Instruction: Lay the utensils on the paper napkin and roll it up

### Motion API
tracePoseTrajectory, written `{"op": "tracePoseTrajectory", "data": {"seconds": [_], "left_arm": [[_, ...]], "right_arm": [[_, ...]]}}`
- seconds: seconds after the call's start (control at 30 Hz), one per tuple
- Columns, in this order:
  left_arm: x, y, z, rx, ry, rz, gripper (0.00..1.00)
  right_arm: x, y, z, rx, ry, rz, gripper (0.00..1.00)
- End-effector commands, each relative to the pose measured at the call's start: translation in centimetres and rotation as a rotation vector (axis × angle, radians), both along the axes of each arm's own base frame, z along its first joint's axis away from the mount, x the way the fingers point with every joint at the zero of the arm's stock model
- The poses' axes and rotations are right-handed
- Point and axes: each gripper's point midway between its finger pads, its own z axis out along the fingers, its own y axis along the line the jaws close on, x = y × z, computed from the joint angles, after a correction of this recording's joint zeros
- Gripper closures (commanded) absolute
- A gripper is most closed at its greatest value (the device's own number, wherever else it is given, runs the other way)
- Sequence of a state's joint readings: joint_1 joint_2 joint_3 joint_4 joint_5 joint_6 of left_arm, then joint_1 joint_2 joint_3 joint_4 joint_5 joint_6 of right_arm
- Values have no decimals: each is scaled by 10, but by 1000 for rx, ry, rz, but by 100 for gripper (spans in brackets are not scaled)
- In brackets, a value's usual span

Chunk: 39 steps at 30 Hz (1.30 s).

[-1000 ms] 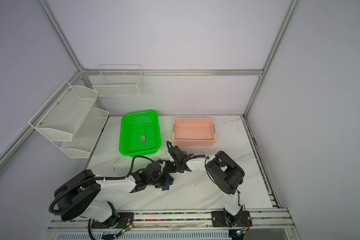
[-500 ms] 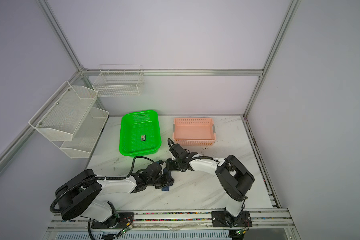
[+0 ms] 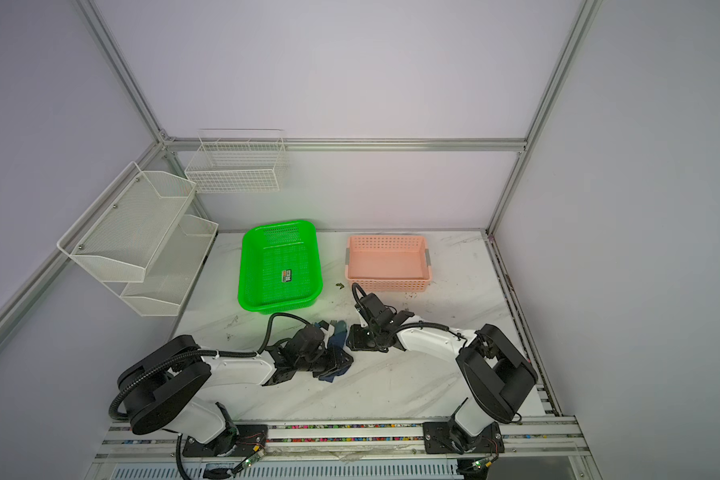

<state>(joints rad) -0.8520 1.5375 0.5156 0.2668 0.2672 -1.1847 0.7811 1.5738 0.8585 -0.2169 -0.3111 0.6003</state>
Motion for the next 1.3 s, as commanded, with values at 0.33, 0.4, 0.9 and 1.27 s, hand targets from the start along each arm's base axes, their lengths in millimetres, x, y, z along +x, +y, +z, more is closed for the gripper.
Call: {"op": "tracePoseTrajectory", "data": {"seconds": [0.33,0.4,0.9,1.27], "left_arm": [[-17,18,-16,-14,22,12,65],[-17,17,-14,-18,18,9,65],[-14,10,-10,-73,12,-13,63],[-12,11,-11,-80,18,-13,63]], "right_arm": [[-7,23,-9,114,50,57,96],[-11,24,-14,126,70,63,96],[-24,32,-25,200,126,96,95],[-35,28,-37,202,170,111,94]]}}
